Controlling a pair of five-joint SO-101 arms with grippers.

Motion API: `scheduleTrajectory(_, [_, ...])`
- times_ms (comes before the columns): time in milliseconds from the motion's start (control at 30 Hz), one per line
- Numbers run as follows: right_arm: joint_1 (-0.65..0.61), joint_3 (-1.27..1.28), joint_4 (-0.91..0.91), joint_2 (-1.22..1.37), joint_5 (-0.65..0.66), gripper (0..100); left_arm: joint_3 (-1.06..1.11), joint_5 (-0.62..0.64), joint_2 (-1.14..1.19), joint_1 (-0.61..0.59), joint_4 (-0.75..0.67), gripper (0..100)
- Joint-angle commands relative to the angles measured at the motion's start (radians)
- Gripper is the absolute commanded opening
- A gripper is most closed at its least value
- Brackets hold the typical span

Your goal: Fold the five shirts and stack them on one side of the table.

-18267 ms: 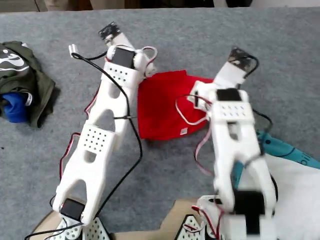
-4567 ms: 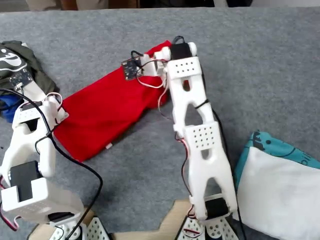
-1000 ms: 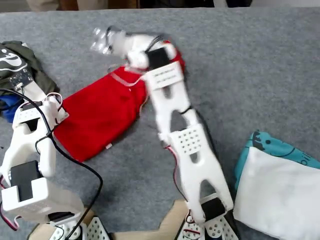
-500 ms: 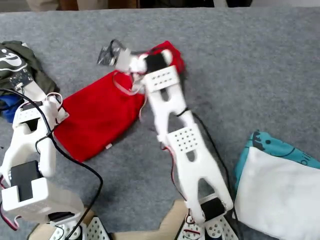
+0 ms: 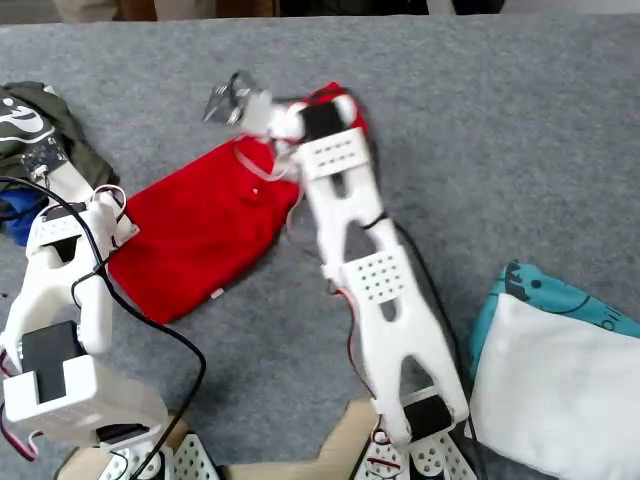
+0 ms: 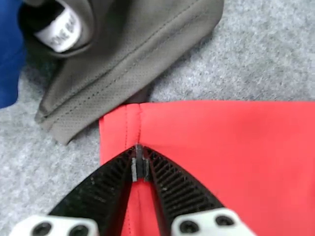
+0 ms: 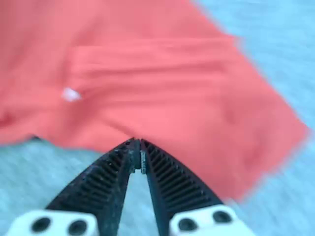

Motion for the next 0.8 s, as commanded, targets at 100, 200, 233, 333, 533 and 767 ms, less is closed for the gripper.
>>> scheduleTrajectory(100, [0.111, 0.008, -0.181, -0.107, -0.035, 0.5, -0.106, 0.005, -0.054, 0.014, 0.189, 2])
scheduleTrajectory(200, [0.120, 0.105, -0.319, -0.082, -0.110, 0.5, -0.178, 0.005, -0.120, 0.066, 0.338, 2])
scheduleTrajectory(233, [0.124, 0.150, -0.359, -0.076, -0.132, 0.5, -0.193, 0.003, -0.145, 0.091, 0.381, 2])
scheduleTrajectory(333, [0.139, 0.295, -0.428, -0.071, -0.187, 0.5, -0.193, 0.002, -0.182, 0.163, 0.448, 2])
scheduleTrajectory(533, [0.249, 0.363, -0.391, -0.073, -0.252, 0.5, -0.078, 0.002, -0.071, 0.176, 0.298, 2])
scheduleTrajectory(767, [0.303, 0.378, -0.325, -0.039, -0.281, 0.5, -0.258, 0.000, 0.185, 0.043, 0.385, 2])
